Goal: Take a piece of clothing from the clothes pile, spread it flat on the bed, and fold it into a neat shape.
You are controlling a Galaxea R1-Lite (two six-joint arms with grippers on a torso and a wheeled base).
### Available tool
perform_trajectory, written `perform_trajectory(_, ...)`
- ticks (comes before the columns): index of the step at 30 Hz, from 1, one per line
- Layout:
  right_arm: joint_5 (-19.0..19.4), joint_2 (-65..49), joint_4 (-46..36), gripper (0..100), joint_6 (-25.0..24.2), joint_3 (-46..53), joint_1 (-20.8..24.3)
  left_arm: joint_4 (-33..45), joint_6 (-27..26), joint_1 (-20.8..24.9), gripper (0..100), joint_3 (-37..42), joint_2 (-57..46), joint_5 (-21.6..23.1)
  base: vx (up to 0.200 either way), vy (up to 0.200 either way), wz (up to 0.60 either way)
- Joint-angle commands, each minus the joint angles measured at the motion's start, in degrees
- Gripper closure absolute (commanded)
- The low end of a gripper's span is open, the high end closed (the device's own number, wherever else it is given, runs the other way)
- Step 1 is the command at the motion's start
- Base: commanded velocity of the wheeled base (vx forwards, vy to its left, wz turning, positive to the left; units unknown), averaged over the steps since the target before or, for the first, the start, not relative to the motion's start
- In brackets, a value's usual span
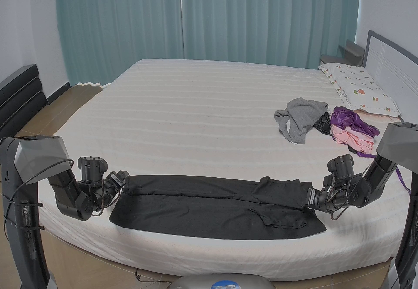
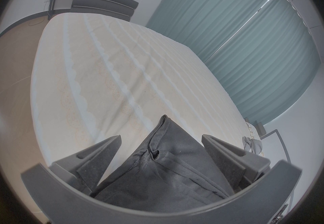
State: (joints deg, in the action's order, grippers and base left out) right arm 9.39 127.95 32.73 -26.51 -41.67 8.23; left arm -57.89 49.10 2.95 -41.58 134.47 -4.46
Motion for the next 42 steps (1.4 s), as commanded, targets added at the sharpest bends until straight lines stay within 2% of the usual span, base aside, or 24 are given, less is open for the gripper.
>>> perform_trajectory(1,0.0,-0.6,0.1,0,-0.5,-0.3,0.0,0.3,-0.1,0.0,0,-1.5,0.3,0.2,0.0,0.0,0.0)
perform_trajectory(6,0.1,-1.8,0.1,0,-0.7,-0.7,-0.6,1.2,-0.1,0.0,0,-4.6,0.6,0.6,0.0,0.0,0.0)
perform_trajectory(7,0.1,-2.2,0.2,0,-0.8,-1.2,-1.3,5.5,-1.3,-0.4,0,-8.0,1.2,2.6,0.0,0.0,0.0)
perform_trajectory(12,0.0,-2.8,0.2,0,-2.9,-2.9,-2.5,8.9,-2.1,-0.8,0,-12.7,2.6,5.3,0.0,0.0,0.0)
perform_trajectory(14,-0.2,-2.7,0.1,0,-5.1,-5.3,-3.7,10.8,-5.7,-0.9,0,-16.1,4.7,6.2,0.0,0.0,0.0)
perform_trajectory(18,-0.3,-2.3,-0.3,0,-5.7,-6.6,-4.4,12.5,-11.6,-1.0,0,-19.3,8.3,6.4,0.0,0.0,0.0)
perform_trajectory(24,-0.5,-0.2,-0.5,0,-5.7,-8.3,-4.7,13.0,-13.9,-0.9,0,-21.8,11.4,6.4,0.0,0.0,0.0)
perform_trajectory(25,-0.7,0.4,-0.6,0,-5.7,-9.1,-4.8,13.0,-13.8,-1.0,100,-22.0,11.4,6.4,0.0,0.0,0.0)
perform_trajectory(32,-1.7,5.4,-0.7,0,-5.7,-12.9,-4.2,12.1,-13.2,-2.0,100,-23.6,11.7,4.3,0.0,0.0,0.0)
perform_trajectory(35,-3.6,7.8,-2.0,0,-5.7,-16.3,-3.7,10.8,-10.6,-2.8,100,-25.0,11.9,2.0,0.0,0.0,0.0)
perform_trajectory(38,-4.2,8.8,-3.6,0,-5.7,-18.2,-3.3,10.6,-9.5,-3.0,100,-25.2,11.8,1.7,0.0,0.0,0.0)
perform_trajectory(42,-5.5,10.9,-6.5,0,-8.2,-22.2,-2.2,10.5,-9.3,-3.3,100,-25.1,11.8,1.7,0.0,0.0,0.0)
